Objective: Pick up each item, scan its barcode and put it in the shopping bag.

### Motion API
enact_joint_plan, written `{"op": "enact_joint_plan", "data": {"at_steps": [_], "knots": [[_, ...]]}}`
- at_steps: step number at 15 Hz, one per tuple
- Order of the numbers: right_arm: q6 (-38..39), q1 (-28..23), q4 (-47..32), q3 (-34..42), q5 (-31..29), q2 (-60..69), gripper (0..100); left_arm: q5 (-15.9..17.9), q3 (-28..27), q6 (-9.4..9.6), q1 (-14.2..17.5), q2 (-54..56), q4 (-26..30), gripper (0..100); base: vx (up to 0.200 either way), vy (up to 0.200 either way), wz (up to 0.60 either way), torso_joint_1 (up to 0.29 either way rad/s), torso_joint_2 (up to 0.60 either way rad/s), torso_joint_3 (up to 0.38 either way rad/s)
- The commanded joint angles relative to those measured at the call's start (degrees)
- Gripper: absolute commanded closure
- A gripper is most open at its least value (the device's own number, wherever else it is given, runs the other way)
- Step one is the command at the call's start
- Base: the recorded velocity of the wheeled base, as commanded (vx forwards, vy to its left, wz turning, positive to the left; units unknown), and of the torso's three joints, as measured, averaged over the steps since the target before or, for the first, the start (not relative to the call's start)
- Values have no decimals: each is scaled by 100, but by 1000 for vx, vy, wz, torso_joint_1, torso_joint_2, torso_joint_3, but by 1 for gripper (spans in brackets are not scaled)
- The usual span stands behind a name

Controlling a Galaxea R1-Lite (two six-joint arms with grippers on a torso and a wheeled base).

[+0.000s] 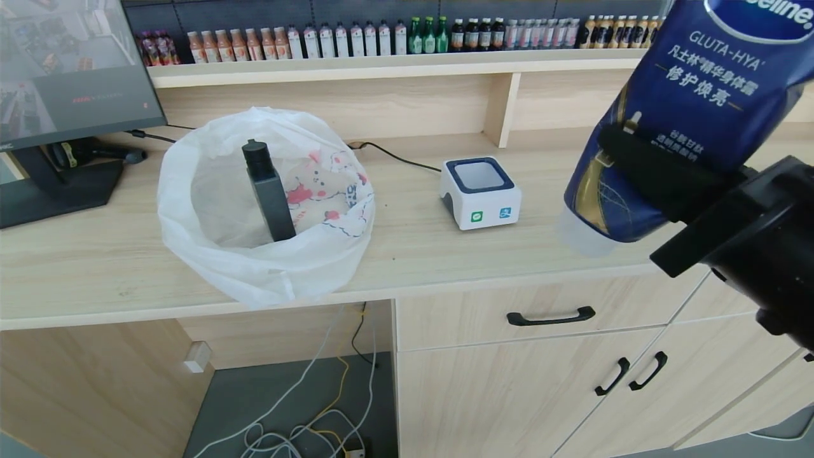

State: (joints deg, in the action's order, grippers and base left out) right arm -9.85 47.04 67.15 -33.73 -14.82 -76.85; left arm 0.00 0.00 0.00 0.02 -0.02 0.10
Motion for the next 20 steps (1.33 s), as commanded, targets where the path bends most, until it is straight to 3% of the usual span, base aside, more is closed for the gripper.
{"op": "enact_joint_plan", "data": {"at_steps": [1,4,8,20], "knots": [[-597,-196,62,77,41,-93,100,0,0,0,6,2,-1,0,0,0,0,0,0,0],[-439,-336,79,42,50,-155,100,0,0,0,6,2,-1,0,0,0,0,0,0,0],[45,-1066,106,-239,129,-181,100,0,0,0,6,2,-1,0,0,50,0,2,1,2],[264,-1083,88,-380,85,-199,100,0,0,-18,6,2,-1,0,0,200,0,2,3,5]]}}
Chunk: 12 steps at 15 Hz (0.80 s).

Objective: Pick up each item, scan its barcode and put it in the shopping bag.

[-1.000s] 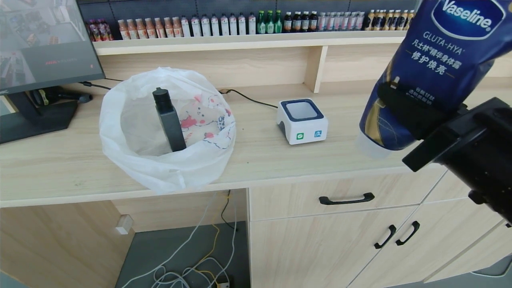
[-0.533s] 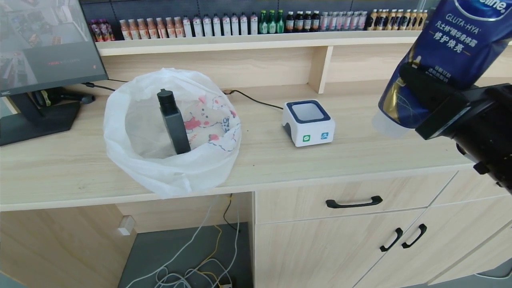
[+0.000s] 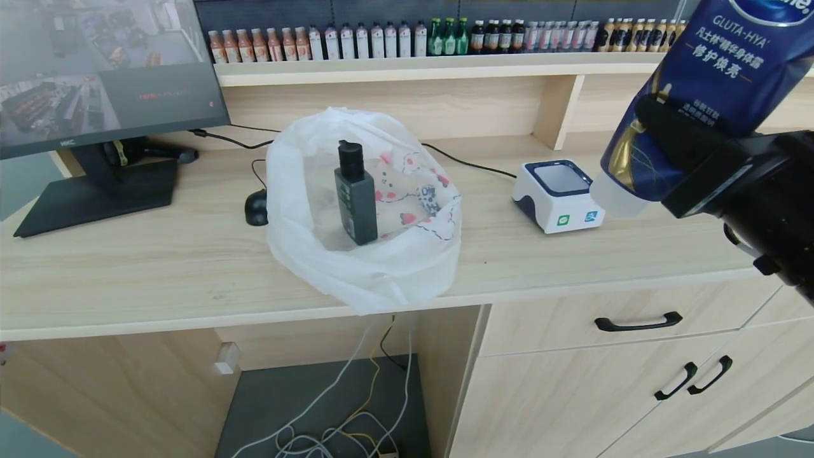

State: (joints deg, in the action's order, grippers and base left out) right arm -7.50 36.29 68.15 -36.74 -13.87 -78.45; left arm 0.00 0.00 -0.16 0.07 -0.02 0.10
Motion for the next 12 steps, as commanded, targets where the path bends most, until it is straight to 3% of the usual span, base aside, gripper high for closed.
{"op": "enact_joint_plan", "data": {"at_steps": [1,4,12], "knots": [[47,-17,-29,-237,-10,-118,100,0,0,-2,-7,2,-1,0,0,200,0,2,-2,7],[47,-17,-29,-386,-1,-268,100,0,0,-2,1,2,-1,0,0,200,0,1,1,-1],[64,150,-21,-817,51,-839,100,0,0,7,1,2,-1,0,0,0,0,0,0,0]]}}
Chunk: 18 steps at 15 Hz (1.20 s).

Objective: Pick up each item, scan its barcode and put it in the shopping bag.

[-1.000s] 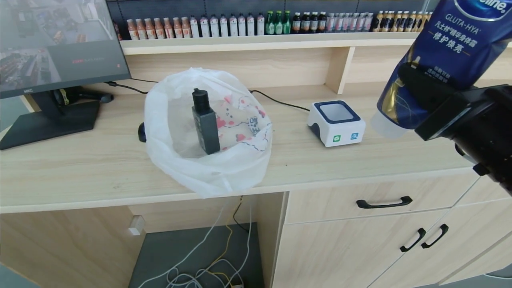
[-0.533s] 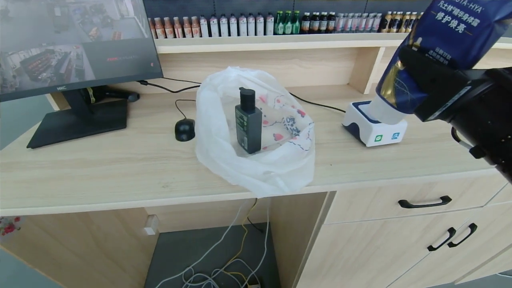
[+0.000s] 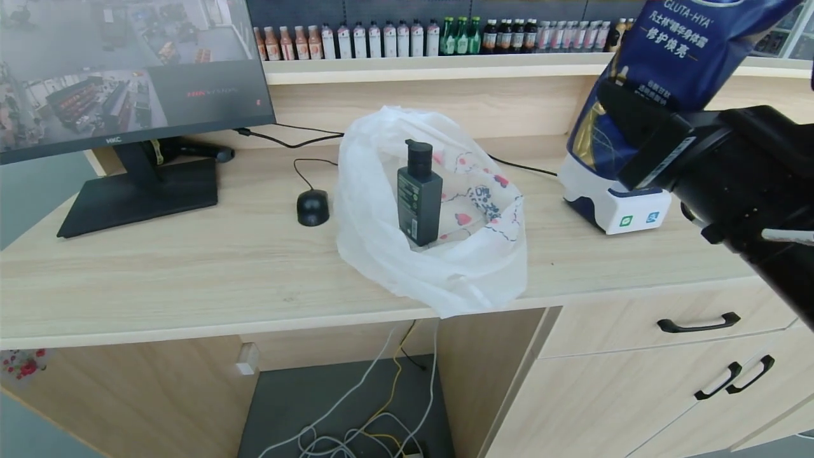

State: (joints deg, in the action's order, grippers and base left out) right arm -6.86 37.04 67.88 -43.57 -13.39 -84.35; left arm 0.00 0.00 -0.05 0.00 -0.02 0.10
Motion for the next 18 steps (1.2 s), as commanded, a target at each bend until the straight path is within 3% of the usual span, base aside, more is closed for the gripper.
{"op": "enact_joint_plan", "data": {"at_steps": [1,4,8,13,18], "knots": [[-26,76,-3,-240,3,-381,100,0,0,-4,9,2,-1,0,0,0,0,0,0,0],[36,85,-29,-890,178,-987,100,0,0,-4,9,2,-1,0,0,0,0,0,0,0],[836,67,-328,-1549,178,-1550,100,0,0,-4,9,2,-1,0,0,0,0,0,0,0],[827,-21,-319,-1628,512,-1998,100,0,0,-4,9,2,-1,0,0,0,0,0,0,0],[774,-390,-372,-2305,671,-2648,100,0,0,-4,9,2,-1,0,0,0,0,0,0,0]]}}
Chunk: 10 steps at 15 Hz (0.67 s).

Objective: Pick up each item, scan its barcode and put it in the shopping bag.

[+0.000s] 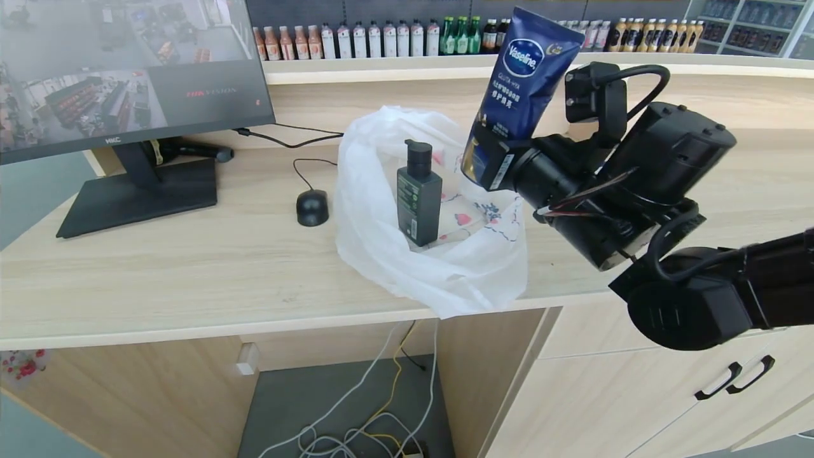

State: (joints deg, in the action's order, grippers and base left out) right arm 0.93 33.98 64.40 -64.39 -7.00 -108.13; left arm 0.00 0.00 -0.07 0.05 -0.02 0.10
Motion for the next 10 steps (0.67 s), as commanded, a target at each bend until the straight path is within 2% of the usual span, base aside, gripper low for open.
{"op": "enact_joint_plan", "data": {"at_steps": [1,4,9,10], "knots": [[-22,-146,-95,-381,85,-367,100,0,0,-1,-5,2,-1,0,0,0,0,0,0,0],[-181,-321,-332,-478,128,-437,100,0,0,-1,4,2,-1,0,0,0,0,0,0,0],[-418,-313,-341,-495,216,-639,100,0,0,-1,4,2,-1,0,0,0,0,0,0,0],[-664,-313,-341,-495,401,-674,100,0,0,-1,4,2,-1,0,0,0,0,0,0,0]]}}
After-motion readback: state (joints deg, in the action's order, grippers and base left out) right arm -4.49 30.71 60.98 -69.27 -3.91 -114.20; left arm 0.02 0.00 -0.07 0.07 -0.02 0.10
